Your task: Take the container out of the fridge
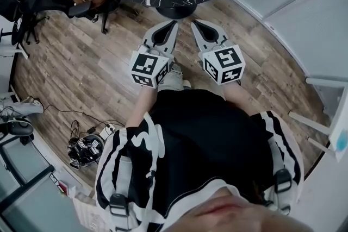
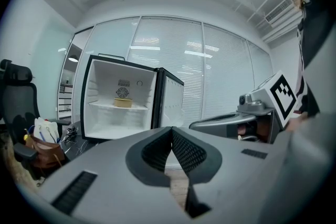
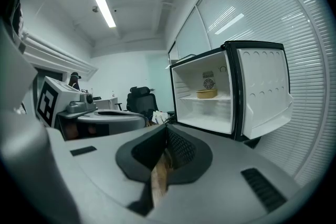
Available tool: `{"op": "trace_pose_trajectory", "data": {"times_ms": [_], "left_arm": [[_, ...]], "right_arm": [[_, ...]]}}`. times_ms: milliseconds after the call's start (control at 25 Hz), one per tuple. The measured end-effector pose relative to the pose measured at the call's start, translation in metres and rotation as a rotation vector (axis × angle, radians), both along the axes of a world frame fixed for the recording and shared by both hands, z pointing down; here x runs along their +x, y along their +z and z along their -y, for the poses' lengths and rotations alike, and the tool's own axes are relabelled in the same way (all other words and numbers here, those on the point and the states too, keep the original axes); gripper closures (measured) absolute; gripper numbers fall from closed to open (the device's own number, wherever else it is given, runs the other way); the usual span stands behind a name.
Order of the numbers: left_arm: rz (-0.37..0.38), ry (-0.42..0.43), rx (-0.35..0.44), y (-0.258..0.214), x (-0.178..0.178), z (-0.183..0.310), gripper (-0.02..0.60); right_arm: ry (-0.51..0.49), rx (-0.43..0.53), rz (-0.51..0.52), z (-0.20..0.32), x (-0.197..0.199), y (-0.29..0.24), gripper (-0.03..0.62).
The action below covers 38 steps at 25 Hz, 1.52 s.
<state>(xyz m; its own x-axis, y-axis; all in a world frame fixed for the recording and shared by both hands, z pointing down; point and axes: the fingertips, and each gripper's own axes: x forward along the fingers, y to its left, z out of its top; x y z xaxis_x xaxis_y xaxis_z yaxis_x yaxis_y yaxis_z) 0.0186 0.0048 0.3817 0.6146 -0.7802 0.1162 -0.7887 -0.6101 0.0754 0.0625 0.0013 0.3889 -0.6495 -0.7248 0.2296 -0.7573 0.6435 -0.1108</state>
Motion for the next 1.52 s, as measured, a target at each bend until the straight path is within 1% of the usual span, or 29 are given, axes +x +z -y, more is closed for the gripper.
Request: {"op": "trace_pose_trajectory", "data": {"times_ms": [400,800,1520], "left_arm": [[-0.015,-0.005,0.005,0.000,-0.004,0.006,0.574],[-0.023,-0.011,0.014,-0.004,-0.017,0.037,0.575],[-0.031,0.009,0.011,-0.003,-0.034,0.093,0.574]], "right_arm": [[0.003,0.001,-0.003,0.007,-0.003,0.000,0.583],[0.006,0.004,-0.016,0.036,-0.013,-0.001,0.583],[0.022,0.002,-0.027,0.091,-0.032,0.000,0.583]]}}
